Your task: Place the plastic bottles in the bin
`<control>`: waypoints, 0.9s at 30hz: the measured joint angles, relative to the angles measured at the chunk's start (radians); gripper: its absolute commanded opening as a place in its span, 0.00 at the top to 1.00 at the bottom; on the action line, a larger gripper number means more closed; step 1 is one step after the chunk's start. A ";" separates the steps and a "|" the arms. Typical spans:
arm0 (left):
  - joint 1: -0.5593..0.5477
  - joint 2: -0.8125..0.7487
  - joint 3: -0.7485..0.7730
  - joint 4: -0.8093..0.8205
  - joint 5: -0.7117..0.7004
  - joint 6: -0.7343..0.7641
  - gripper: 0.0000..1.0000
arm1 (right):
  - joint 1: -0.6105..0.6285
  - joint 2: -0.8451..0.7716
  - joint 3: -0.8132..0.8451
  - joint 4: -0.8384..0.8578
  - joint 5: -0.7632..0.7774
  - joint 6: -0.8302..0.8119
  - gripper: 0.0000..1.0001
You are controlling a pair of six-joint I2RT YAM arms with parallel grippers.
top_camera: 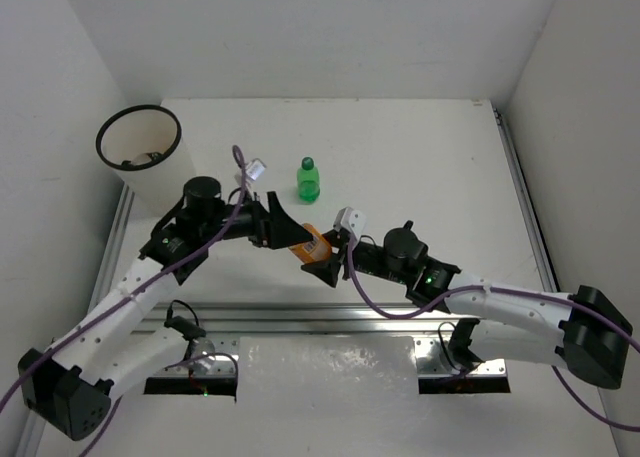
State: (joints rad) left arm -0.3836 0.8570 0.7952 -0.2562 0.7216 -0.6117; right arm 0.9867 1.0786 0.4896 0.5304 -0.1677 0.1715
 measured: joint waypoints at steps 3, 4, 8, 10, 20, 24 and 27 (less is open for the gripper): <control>-0.084 0.063 0.002 0.000 -0.053 -0.002 0.01 | 0.000 -0.001 0.023 -0.042 -0.002 -0.012 0.78; -0.097 0.077 0.002 0.003 -0.068 -0.005 0.04 | 0.000 0.002 0.034 -0.056 -0.003 -0.015 0.78; -0.123 0.092 0.005 0.034 -0.093 -0.031 0.71 | -0.002 0.014 0.067 -0.100 0.002 -0.022 0.70; -0.135 0.097 0.010 0.030 -0.109 -0.022 1.00 | -0.002 0.016 0.068 -0.113 0.009 -0.032 0.46; -0.057 0.163 0.439 -0.349 -0.739 0.035 1.00 | -0.013 -0.005 0.105 -0.266 0.304 0.007 0.01; 0.251 0.245 0.699 -0.404 -0.975 0.092 1.00 | -0.074 -0.004 0.129 -0.406 0.402 0.067 0.01; 0.452 0.325 0.801 -0.426 -1.102 0.121 1.00 | -0.131 0.000 0.132 -0.499 0.411 0.109 0.01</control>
State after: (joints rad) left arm 0.0681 1.1816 1.5967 -0.6827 -0.3801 -0.4908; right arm 0.8555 1.0790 0.6216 0.0319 0.2432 0.2810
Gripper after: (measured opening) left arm 0.586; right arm 0.986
